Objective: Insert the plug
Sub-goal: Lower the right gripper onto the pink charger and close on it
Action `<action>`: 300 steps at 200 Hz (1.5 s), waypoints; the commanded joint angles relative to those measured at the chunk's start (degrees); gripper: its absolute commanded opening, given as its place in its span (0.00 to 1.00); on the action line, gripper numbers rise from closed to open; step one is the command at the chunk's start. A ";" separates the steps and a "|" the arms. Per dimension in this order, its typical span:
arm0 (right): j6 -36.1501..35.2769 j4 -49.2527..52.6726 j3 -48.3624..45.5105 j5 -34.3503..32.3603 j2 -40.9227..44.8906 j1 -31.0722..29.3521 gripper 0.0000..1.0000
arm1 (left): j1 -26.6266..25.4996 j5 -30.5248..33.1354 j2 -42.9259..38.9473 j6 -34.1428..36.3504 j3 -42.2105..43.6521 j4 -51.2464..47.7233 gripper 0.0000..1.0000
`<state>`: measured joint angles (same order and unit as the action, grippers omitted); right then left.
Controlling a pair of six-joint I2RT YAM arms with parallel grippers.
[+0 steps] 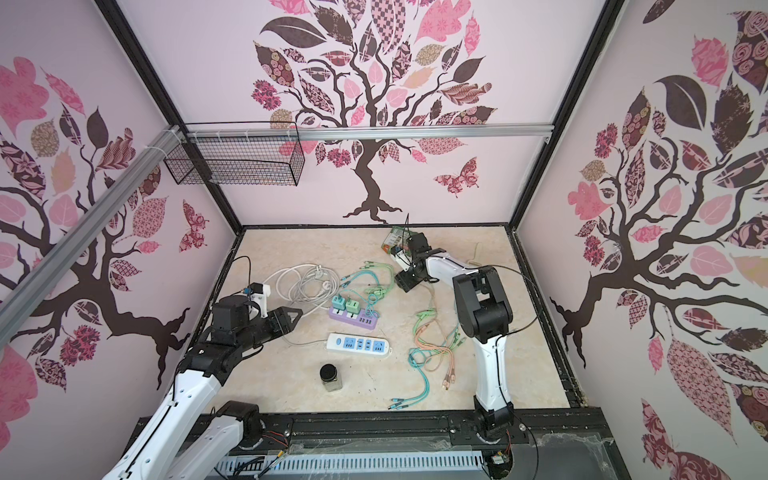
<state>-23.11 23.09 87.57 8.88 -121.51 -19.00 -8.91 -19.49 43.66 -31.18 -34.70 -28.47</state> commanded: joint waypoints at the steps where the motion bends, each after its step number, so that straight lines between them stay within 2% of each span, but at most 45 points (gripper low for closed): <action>1: -0.69 0.91 1.47 -0.39 -2.63 -0.16 0.70 | 0.29 0.59 -0.78 1.20 -1.50 -0.01 0.54; 93: 0.33 -0.31 1.29 0.70 -3.13 -0.60 0.64 | 0.31 0.65 -0.90 1.26 -2.17 -0.56 0.54; 177: 0.96 -0.38 2.31 -0.53 -4.88 -1.03 0.67 | 0.39 1.02 -1.43 1.57 -2.74 -1.54 0.54; 204: 1.75 -0.54 2.31 0.09 -4.46 -1.05 0.60 | 0.44 1.34 -1.98 1.55 -2.74 -1.97 0.54; 241: 5.33 -0.50 0.38 -0.14 -1.54 -1.11 0.44 | 0.39 1.31 -2.10 1.35 -3.01 -2.28 0.54; 274: 8.76 -2.71 -4.85 -0.49 5.43 -1.06 0.37 | 0.39 0.24 -1.69 0.79 -3.83 -2.03 0.54; 300: 10.81 -3.38 -8.63 -1.12 12.52 -1.12 0.34 | 0.41 -2.00 -0.64 0.60 -5.09 -1.85 0.59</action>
<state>-15.62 19.59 80.84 8.25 -118.24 -19.79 -8.86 -19.18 42.37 -30.48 -36.10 -30.61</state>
